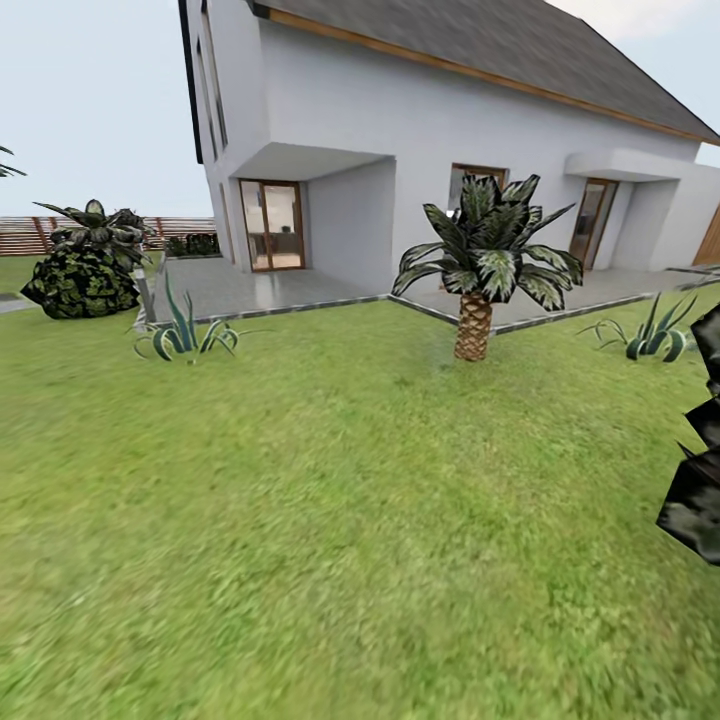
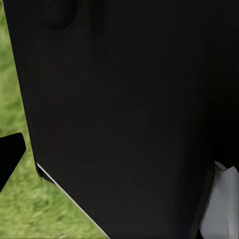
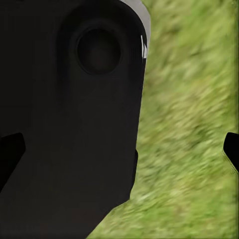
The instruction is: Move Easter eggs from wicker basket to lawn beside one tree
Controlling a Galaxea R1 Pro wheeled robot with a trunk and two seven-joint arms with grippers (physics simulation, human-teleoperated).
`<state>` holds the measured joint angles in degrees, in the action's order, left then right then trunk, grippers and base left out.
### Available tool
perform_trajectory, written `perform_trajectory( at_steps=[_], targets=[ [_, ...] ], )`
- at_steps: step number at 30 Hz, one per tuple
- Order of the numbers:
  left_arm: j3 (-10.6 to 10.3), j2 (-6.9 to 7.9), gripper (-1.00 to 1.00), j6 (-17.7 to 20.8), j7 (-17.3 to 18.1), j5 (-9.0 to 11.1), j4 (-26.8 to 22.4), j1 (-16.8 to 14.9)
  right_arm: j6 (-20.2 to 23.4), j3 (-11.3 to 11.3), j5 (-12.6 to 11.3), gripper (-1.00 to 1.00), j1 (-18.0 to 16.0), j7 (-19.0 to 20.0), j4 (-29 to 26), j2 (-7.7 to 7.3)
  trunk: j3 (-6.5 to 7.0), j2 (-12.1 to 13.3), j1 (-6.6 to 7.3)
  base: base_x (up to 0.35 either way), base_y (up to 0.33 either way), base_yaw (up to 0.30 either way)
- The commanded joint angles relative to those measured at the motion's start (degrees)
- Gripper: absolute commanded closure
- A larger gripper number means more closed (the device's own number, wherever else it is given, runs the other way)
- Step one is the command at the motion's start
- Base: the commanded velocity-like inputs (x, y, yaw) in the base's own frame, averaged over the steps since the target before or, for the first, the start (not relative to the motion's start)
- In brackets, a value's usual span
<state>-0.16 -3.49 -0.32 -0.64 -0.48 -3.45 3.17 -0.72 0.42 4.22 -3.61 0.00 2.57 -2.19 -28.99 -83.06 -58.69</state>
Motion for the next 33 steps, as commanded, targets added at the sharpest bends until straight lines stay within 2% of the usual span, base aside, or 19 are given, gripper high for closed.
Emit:
perform_trajectory(
  at_steps=[1,33],
  targets=[
    [0.0,-0.01,-1.0,0.0,-0.1,-0.1,-0.1,0.0,-0.1,0.0,0.4,-1.0,-0.1,0.0,0.2,-0.01,-0.04,0.0,-0.03,0.333,0.0,0.0],
    [0.1,-0.01,-1.0,0.0,-0.1,0.0,-0.1,0.0,-0.1,0.1,0.5,-1.0,-0.1,0.0,0.2,-0.01,-0.04,0.0,-0.03,0.333,0.0,0.0]
  ],
)
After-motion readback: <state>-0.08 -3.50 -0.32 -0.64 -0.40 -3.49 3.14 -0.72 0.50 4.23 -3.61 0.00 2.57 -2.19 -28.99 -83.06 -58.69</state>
